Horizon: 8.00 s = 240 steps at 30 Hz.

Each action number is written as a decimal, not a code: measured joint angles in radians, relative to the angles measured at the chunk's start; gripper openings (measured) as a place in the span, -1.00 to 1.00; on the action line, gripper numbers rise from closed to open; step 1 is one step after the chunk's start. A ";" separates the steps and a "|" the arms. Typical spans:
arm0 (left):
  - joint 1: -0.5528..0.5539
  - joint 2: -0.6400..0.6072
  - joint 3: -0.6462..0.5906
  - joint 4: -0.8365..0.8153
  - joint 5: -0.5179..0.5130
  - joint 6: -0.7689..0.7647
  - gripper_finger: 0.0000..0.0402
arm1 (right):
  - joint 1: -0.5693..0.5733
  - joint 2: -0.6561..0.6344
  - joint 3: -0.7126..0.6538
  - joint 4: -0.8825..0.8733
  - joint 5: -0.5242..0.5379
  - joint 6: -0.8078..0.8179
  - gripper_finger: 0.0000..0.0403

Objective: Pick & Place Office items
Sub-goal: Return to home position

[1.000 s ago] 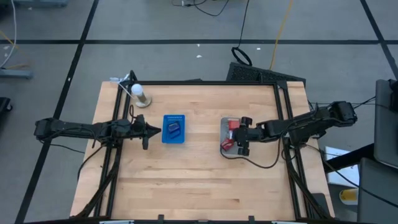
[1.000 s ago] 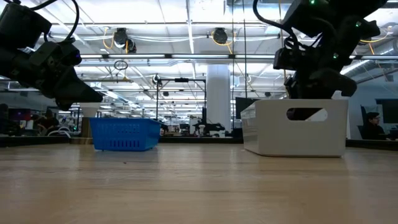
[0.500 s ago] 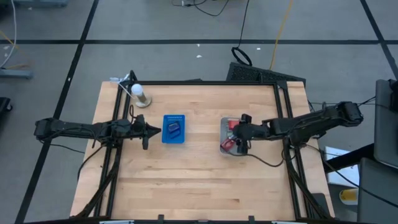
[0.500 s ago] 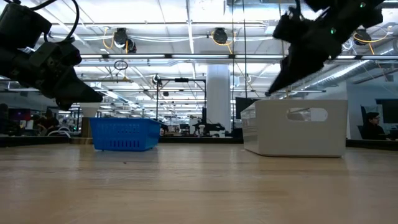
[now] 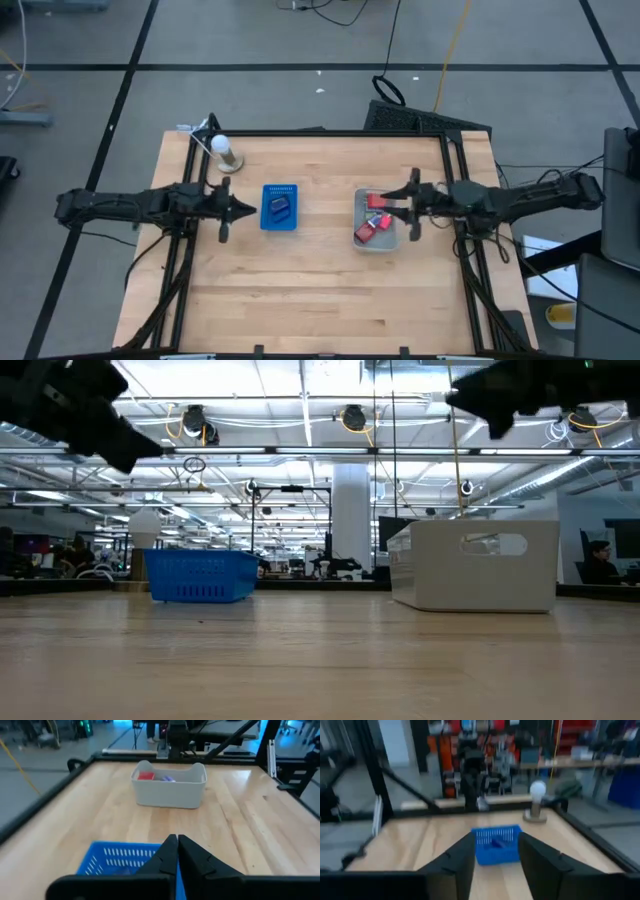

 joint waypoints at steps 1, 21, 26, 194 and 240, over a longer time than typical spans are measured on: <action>0.000 -0.006 0.006 -0.001 0.001 0.028 -0.96 | -0.005 -0.031 -0.037 0.026 0.026 0.016 -0.46; -0.011 -0.373 -0.069 -0.023 -0.026 0.099 -0.99 | -0.012 -0.290 -0.290 0.086 0.057 0.031 -0.99; -0.011 -0.378 -0.083 -0.056 -0.027 0.096 -1.00 | -0.012 -0.296 -0.330 0.191 0.061 0.011 -0.98; -0.011 -0.377 -0.222 0.110 -0.034 0.041 -0.87 | -0.012 -0.336 -0.360 0.165 0.133 0.027 -0.98; -0.011 -0.377 -0.222 0.110 -0.034 0.041 -0.87 | -0.013 -0.336 -0.360 0.165 0.133 0.027 -0.98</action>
